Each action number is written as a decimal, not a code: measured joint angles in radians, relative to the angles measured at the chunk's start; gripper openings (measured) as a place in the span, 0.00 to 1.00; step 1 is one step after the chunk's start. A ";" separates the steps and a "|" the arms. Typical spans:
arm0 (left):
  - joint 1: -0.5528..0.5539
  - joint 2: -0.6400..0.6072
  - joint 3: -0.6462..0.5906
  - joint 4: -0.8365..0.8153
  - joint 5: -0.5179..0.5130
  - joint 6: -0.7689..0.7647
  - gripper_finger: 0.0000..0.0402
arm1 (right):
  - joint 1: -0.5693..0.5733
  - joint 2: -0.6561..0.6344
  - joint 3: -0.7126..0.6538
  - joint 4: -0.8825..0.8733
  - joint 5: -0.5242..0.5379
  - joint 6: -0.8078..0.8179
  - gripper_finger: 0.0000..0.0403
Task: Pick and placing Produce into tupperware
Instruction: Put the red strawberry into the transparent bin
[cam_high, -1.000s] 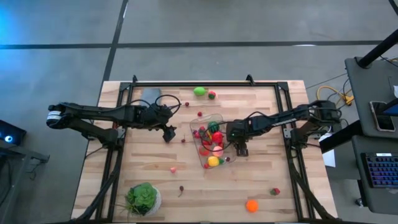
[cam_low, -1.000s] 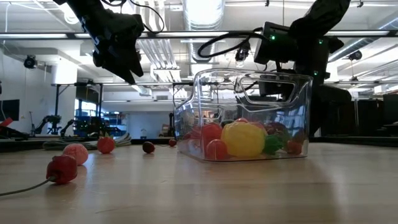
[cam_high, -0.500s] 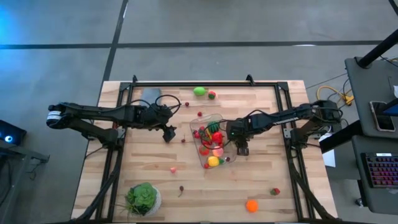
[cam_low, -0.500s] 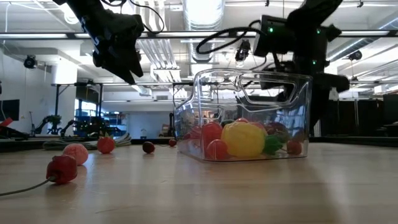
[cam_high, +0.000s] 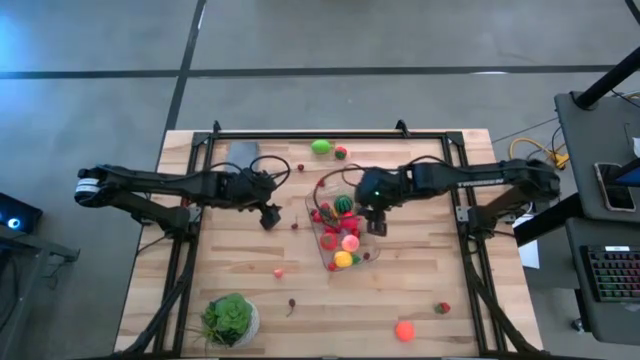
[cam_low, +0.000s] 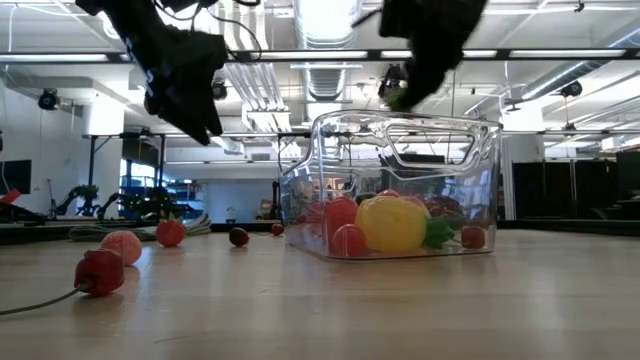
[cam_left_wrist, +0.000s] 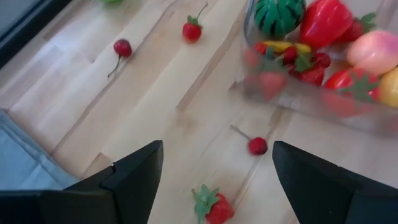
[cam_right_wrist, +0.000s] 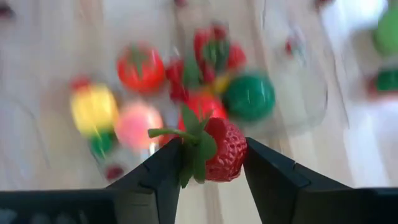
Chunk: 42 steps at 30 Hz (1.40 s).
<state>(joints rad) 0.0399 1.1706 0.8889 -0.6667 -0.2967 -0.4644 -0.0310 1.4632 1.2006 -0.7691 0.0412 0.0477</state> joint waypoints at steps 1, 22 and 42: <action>0.000 0.000 -0.009 0.000 0.000 -0.001 0.72 | 0.000 0.015 0.023 0.013 -0.016 -0.004 0.41; -0.003 0.018 -0.119 -0.259 0.160 -0.694 0.72 | -0.069 0.277 0.340 -0.227 0.163 0.183 0.68; -0.006 0.308 -0.145 0.001 0.227 -0.682 0.72 | -0.118 0.263 0.337 -0.246 0.162 0.220 0.66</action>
<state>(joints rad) 0.0334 1.4782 0.7439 -0.6654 -0.0693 -1.1468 -0.1486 1.7264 1.5379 -1.0149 0.2028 0.2672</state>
